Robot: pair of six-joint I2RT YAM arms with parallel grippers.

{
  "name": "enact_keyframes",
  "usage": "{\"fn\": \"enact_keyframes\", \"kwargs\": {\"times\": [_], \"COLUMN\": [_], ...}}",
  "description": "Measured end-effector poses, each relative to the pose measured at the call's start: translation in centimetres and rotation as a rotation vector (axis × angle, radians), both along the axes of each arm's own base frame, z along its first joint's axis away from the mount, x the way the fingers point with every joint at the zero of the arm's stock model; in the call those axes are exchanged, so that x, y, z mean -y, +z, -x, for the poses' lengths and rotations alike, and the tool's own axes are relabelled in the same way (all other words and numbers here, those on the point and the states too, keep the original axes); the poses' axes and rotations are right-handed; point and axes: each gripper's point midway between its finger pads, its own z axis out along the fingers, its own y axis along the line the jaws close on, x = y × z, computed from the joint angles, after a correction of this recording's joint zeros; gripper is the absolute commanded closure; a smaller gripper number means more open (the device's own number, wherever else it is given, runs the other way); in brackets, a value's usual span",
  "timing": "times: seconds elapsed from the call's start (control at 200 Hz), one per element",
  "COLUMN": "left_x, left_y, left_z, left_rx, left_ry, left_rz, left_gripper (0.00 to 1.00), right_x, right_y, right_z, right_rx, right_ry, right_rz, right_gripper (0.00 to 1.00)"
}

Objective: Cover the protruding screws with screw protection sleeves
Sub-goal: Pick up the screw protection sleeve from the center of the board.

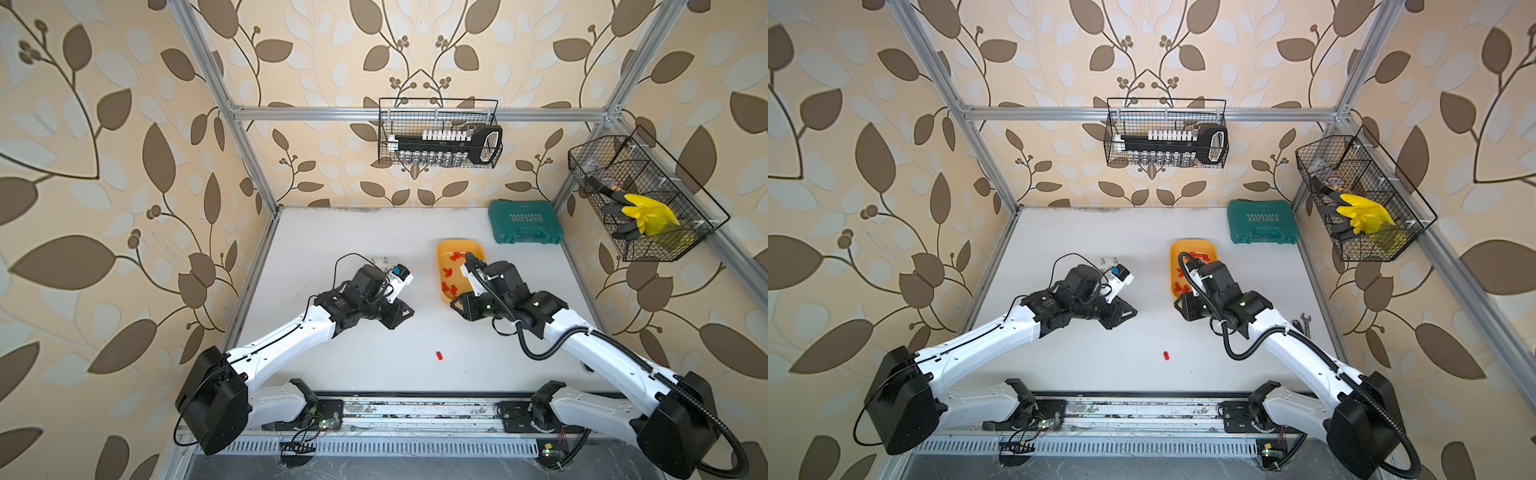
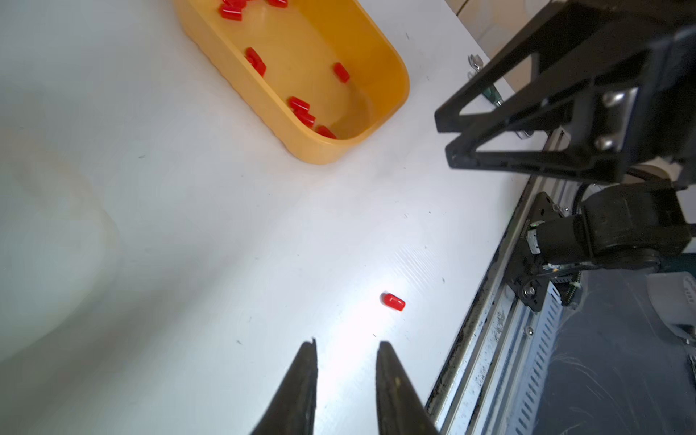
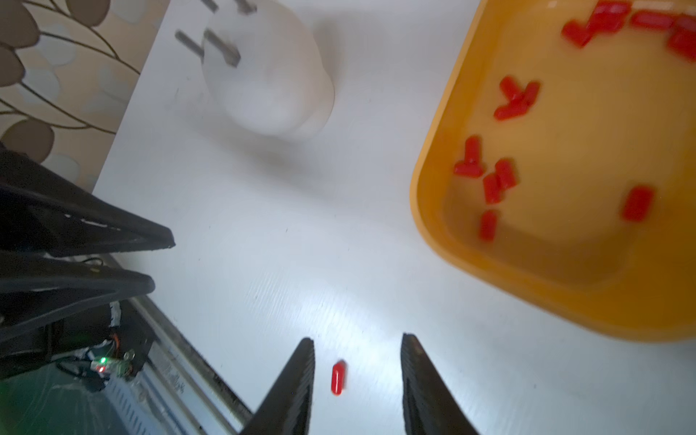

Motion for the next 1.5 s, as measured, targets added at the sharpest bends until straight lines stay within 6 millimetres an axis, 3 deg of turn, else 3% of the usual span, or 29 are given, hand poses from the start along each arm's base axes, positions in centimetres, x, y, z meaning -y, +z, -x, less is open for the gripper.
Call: {"fn": "enact_keyframes", "kwargs": {"times": [0.09,0.17,0.31,0.43,0.7,1.135,1.5], "left_x": [-0.5,-2.2,-4.1,-4.3,-4.8,-5.4,-5.4], "left_y": [-1.2,-2.2,-2.6,-2.4,-2.8,-2.7,-2.6], "left_z": [1.5,2.1,2.0,1.3,0.9,1.0,0.9], "left_rx": [-0.016,-0.009,0.033,0.058,0.070,0.088,0.090], "left_ry": [0.024,0.091,0.180,0.210,0.251,0.275,0.277], "left_rz": [-0.007,-0.008,-0.005,-0.012,-0.005,0.001,0.002], "left_gripper": [0.69,0.66,0.67,0.67,0.65,0.64,0.64], "right_x": [-0.6,-0.8,0.0,-0.7,-3.9,-3.6,-4.3], "right_y": [-1.8,-3.8,-7.5,-8.5,-8.5,-12.2,-12.6], "right_z": [4.3,7.3,10.0,9.3,6.6,6.0,5.6], "right_rx": [-0.100,-0.165,-0.265,-0.305,-0.322,-0.426,-0.434], "right_ry": [0.064,0.097,0.106,0.104,0.119,0.099,0.104], "right_rz": [0.026,0.042,0.107,0.185,0.287,0.451,0.455], "right_gripper": [0.70,0.70,0.71,0.70,0.62,0.66,0.72]}}
